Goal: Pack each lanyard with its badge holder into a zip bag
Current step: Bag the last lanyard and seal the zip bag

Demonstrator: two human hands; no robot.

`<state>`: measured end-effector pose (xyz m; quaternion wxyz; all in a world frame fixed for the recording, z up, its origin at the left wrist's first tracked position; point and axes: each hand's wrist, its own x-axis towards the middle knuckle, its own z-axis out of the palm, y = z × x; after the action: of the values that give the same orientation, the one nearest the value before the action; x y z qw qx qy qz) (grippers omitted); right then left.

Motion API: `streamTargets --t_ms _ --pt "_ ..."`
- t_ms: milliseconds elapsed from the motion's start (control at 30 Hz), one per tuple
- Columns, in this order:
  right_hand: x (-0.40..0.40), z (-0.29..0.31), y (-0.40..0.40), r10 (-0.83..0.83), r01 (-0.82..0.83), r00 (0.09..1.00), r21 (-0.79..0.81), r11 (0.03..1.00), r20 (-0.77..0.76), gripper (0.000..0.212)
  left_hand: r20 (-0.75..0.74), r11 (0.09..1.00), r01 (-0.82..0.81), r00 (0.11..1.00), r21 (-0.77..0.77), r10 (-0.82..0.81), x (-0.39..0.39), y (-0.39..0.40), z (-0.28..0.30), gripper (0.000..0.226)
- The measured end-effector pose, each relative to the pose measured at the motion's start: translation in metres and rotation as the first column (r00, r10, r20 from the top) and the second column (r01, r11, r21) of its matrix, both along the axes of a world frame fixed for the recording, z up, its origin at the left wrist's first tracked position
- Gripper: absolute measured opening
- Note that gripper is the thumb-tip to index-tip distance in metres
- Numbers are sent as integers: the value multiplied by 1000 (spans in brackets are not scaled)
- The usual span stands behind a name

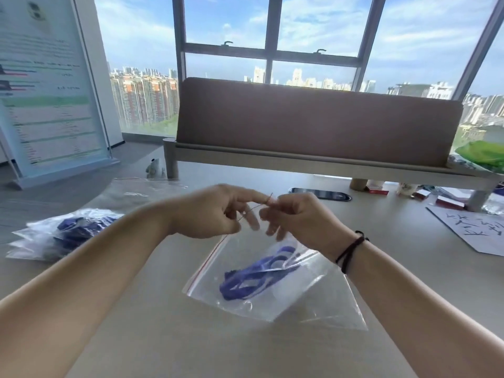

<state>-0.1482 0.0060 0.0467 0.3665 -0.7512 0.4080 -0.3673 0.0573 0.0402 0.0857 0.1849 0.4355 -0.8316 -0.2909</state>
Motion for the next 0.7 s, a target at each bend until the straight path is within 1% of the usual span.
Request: streamTargets --t_ms 100,167,233,267,367,400,467,533,567,633,667,700 --pt "-3 14 3 -66 65 997 26 998 37 22 -82 998 -30 996 61 34 6 -4 5 68" --pt "-7 23 5 -93 93 992 12 996 85 20 -114 995 -56 991 79 65 11 -4 2 74" --pt "-13 33 9 -118 120 980 -2 993 158 18 -130 991 -98 985 88 109 16 -2 -3 73" --pt "-16 39 11 -131 135 971 -6 991 198 16 -150 988 -126 979 89 138 19 -2 -5 66" --pt "-26 54 17 -171 183 940 -13 983 296 11 -264 971 -223 935 82 237 25 -1 -3 32" --pt "-28 59 20 -187 200 928 -8 980 322 10 -306 965 -249 916 76 260 27 1 -1 26" --pt "-31 66 26 -218 225 899 26 974 379 9 -377 958 -279 881 69 284 29 5 4 23" --pt "-34 73 31 -243 241 863 61 969 444 8 -435 955 -286 852 80 292 31 8 4 27" --pt "-36 76 33 -250 243 840 77 967 481 8 -475 953 -279 827 117 300 30 11 1 34" --pt "-38 81 37 -254 227 803 117 967 539 10 -573 937 -211 747 277 338 22 15 -12 53" --pt "-38 83 39 -245 208 806 129 970 539 11 -601 917 -167 711 362 366 15 18 -23 59" --pt "-37 83 42 -227 184 821 134 974 524 12 -605 897 -128 697 423 384 6 22 -35 57"
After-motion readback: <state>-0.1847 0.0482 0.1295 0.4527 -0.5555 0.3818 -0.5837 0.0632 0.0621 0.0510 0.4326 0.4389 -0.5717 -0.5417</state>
